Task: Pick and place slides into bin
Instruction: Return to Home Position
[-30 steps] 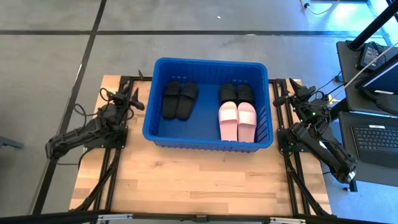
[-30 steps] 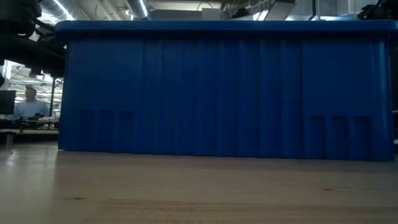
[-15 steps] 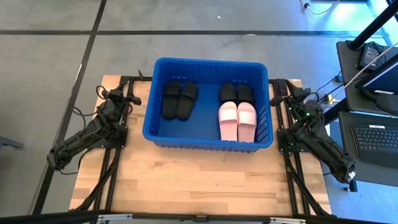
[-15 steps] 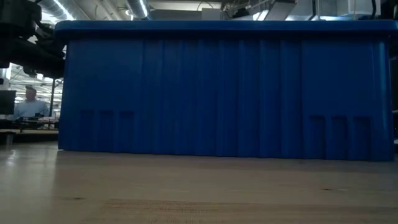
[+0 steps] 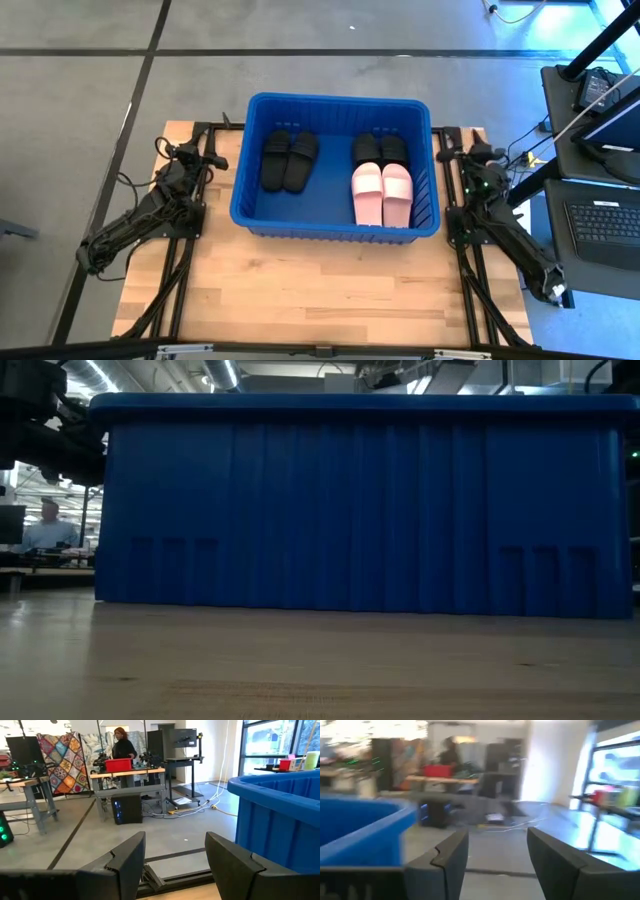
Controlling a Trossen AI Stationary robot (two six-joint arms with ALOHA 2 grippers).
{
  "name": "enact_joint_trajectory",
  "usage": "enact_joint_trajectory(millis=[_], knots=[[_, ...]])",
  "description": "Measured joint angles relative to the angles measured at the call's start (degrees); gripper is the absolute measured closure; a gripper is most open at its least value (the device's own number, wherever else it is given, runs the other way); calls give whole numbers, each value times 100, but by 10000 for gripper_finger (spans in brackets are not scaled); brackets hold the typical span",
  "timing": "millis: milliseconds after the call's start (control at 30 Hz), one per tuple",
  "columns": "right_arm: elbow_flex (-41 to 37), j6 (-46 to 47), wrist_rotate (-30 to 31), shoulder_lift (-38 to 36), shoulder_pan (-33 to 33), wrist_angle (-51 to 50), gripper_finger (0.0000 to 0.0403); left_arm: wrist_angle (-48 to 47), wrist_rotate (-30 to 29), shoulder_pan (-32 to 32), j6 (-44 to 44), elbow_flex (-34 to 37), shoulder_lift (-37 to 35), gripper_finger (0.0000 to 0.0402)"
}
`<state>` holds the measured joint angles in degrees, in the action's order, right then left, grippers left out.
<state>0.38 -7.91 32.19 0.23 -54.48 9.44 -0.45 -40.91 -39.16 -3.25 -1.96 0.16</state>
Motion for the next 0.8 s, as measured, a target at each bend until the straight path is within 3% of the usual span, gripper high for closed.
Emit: enact_joint_trajectory(millis=[100,367,800], knots=[[7,-73,251,-14,-377,128,201,-2,0,2,1,-1,-1,200],[2,57,225,-14,-1096,-125,201,-7,-9,2,-484,-2,-2,200],[4,-121,225,-14,-1180,-122,201,-9,-9,2,-487,-2,-1,200]])
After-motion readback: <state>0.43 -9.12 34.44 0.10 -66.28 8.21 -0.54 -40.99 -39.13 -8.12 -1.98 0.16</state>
